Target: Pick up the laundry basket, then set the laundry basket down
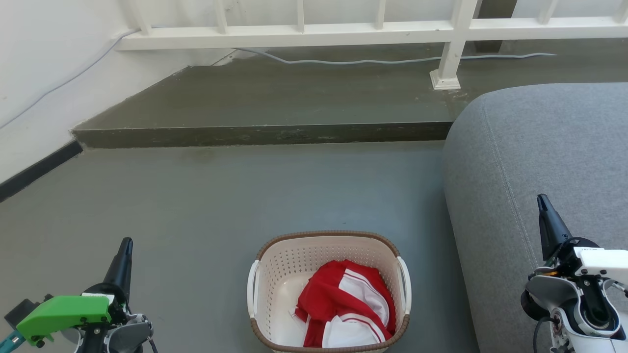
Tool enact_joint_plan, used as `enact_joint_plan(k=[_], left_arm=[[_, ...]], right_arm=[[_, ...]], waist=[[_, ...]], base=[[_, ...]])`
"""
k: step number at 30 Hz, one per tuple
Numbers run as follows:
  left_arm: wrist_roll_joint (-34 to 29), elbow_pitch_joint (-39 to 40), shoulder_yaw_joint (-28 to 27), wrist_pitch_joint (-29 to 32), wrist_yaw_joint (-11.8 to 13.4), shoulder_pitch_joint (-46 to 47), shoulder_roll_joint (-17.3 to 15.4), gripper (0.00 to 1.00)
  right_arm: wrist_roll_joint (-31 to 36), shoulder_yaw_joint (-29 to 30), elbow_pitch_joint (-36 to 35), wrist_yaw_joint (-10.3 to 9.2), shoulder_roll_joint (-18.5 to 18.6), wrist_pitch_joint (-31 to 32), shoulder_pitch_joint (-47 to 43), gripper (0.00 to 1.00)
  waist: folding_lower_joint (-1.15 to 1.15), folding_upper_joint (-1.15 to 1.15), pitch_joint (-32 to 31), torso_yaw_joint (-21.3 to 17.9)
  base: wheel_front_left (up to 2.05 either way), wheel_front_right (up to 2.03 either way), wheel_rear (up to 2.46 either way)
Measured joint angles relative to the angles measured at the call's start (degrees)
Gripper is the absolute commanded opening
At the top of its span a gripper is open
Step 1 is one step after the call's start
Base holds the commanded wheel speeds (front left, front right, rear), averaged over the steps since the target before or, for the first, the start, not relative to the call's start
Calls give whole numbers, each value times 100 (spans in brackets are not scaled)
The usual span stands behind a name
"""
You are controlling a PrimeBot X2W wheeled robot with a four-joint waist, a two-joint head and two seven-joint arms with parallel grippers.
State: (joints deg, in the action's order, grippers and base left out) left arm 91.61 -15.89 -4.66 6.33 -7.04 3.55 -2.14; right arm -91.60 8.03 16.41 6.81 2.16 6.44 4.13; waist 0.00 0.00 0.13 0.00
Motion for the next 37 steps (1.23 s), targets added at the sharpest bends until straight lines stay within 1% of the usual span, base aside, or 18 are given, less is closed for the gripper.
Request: enact_joint_plan(k=[37], left_arm=[[0, 1, -1, 0, 0, 1, 1, 0]], right_arm=[[0, -1, -8, 0, -3, 0, 0, 0]], waist=[[0, 0, 0, 0]], base=[[0, 0, 0]])
